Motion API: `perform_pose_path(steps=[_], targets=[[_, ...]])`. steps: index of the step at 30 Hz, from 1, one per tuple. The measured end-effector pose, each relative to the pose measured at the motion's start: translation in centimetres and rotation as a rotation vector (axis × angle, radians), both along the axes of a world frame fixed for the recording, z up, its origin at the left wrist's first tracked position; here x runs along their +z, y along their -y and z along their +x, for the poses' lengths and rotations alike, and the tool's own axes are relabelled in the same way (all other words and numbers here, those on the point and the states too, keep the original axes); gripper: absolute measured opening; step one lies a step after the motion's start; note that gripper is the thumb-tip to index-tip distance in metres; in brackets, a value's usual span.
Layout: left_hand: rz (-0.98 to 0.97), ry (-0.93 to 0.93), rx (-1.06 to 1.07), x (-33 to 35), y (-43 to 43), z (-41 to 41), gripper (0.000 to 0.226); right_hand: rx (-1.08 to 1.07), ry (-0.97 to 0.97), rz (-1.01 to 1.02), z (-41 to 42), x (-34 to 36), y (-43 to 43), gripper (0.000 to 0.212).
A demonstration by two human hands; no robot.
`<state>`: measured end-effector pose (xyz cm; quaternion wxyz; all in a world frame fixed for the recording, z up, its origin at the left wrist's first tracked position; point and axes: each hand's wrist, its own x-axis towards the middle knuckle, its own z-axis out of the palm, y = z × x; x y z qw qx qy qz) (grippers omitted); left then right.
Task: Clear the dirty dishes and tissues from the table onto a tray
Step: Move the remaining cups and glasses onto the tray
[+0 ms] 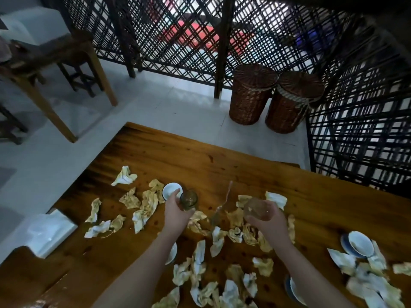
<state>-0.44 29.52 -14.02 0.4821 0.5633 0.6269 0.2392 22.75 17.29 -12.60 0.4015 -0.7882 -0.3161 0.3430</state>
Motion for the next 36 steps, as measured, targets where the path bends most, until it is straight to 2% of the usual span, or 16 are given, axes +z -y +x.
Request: perform_pose_path(steps=[5,10,14,17,21,28,32,36], targets=[[0.070,-0.135,-0.024,-0.8,-0.8,0.9,0.068,-0.050,0.053,-0.043,0.4,-0.9,0.3,0.060],[0.116,-0.186,-0.052,-0.8,-1.1,1.5,0.058,-0.089,0.044,-0.049,0.7,-0.8,1.3,0.061],[0.138,-0.074,-0.089,0.2,-0.5,2.9,0.056,-0.114,0.041,-0.051,1.4,0.2,2.4,0.069],[0.121,0.030,-0.139,1.3,0.4,4.5,0.056,-0.133,0.023,-0.034,2.1,1.1,3.8,0.065],[0.139,0.075,-0.246,2.9,2.3,7.5,0.055,-0.194,0.004,0.028,3.4,2.3,6.8,0.060],[0.202,0.118,-0.460,5.5,9.8,14.1,0.052,-0.370,0.102,0.149,6.8,4.6,15.9,0.055],[0.250,0.121,-0.542,7.6,16.3,18.0,0.048,-0.466,0.072,0.237,8.4,6.1,22.9,0.052],[0.223,0.170,-0.619,8.8,24.4,21.1,0.041,-0.492,0.093,0.220,10.0,7.3,30.3,0.055]])
